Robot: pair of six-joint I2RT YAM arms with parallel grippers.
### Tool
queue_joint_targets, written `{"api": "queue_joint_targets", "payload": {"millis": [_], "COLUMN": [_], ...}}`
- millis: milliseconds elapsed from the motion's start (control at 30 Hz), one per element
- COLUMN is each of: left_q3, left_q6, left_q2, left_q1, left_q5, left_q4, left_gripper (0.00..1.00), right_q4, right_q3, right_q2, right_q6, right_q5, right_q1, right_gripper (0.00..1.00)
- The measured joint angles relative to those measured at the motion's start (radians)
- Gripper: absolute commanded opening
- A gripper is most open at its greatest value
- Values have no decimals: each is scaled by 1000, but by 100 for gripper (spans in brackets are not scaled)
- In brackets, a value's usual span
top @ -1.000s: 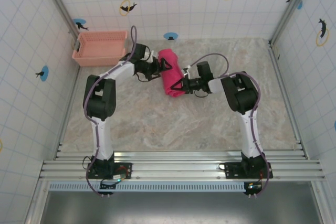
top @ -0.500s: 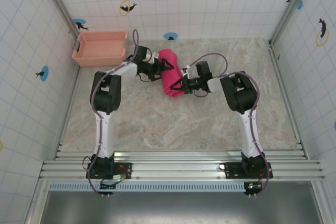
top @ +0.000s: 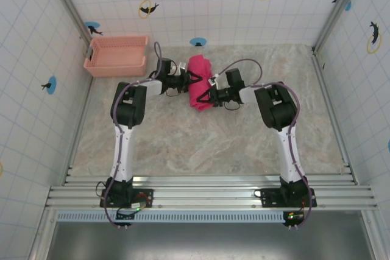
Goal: Roll up the long pants
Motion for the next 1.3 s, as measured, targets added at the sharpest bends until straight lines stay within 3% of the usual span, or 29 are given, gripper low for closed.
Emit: {"api": "queue_joint_targets", "payload": {"millis": [67, 100, 133, 233, 300, 500, 800, 1100, 1300], "left_q3": [0, 0, 0, 0, 0, 77, 279, 451, 488], "left_q6": [-49, -66, -81, -114, -128, -103, -138, -227, -191], "left_q2": [16, 20, 25, 35, 37, 37, 37, 35, -33], "left_q1": [2, 2, 2, -1, -1, -24, -21, 95, 208], "left_q5": [18, 23, 27, 31, 28, -54, -243, -357, -406], "left_q4": [52, 68, 85, 131, 137, 35, -35, -5, -54], "left_gripper": [5, 0, 0, 0, 0, 0, 0, 0, 0], "right_q4": [-10, -18, -32, -116, -204, -571, -808, -844, -858], "right_q3": [11, 15, 23, 45, 76, 74, -219, -219, -206], "right_q2": [2, 3, 4, 5, 3, -42, -239, -246, -241], "right_q6": [-8, -13, -17, -55, -127, -400, -521, -545, -554], "right_q5": [0, 1, -1, -18, -38, -74, -51, -32, -28], "right_q1": [0, 0, 0, 1, 0, -71, -425, -400, -367], "right_gripper": [28, 31, 35, 63, 73, 78, 79, 78, 77]}}
